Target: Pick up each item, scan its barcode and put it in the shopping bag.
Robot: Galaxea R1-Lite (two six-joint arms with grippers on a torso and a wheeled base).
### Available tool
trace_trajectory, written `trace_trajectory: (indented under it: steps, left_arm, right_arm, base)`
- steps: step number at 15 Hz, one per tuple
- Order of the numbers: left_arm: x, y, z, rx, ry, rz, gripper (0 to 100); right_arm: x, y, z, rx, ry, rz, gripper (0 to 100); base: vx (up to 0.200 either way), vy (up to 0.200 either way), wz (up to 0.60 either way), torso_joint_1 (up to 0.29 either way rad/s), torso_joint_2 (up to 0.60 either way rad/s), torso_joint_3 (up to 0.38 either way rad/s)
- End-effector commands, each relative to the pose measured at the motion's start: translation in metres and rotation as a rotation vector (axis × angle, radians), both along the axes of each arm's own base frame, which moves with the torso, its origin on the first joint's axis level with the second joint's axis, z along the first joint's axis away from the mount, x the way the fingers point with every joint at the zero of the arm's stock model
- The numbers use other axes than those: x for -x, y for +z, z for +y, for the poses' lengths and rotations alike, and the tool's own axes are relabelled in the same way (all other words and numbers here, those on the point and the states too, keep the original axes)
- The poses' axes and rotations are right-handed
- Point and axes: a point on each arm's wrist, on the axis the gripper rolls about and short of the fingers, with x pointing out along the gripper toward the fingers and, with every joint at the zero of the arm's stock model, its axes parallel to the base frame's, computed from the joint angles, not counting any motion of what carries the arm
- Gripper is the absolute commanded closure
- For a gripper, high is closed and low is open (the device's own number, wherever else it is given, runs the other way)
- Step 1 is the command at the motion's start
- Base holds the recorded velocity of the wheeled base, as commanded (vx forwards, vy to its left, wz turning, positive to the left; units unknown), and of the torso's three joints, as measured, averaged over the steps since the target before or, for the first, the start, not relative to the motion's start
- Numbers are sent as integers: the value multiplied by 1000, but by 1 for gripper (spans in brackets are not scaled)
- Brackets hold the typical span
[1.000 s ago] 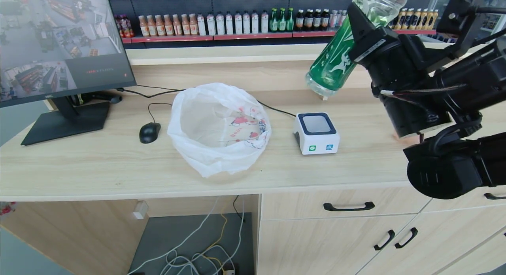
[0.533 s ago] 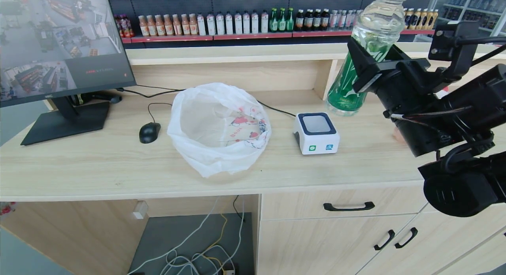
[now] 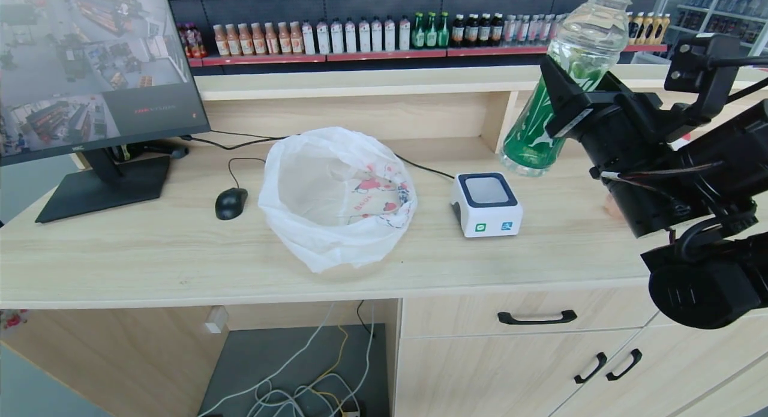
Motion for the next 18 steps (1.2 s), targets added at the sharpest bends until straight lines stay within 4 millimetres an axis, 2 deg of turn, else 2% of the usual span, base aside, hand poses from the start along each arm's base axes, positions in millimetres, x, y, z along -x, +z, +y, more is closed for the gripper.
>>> trace_trajectory:
  steps: [1,9,18]
  left_arm:
    - [0,0,0,2,1,-1,0]
    - [0,0,0,0,1,0,0]
    - [0,0,0,-1,1,-1,0]
  right_arm:
    - [-4,-2,-1,-1,-1,3,100]
    - [-15,0,0,-11,-14,-11,100]
    - [-14,-1,3,-6,1,-10,100]
  base:
    - [0,200,0,7,12,7]
    - [0,200,0,0,4,2]
    - [0,0,0,0,0,0]
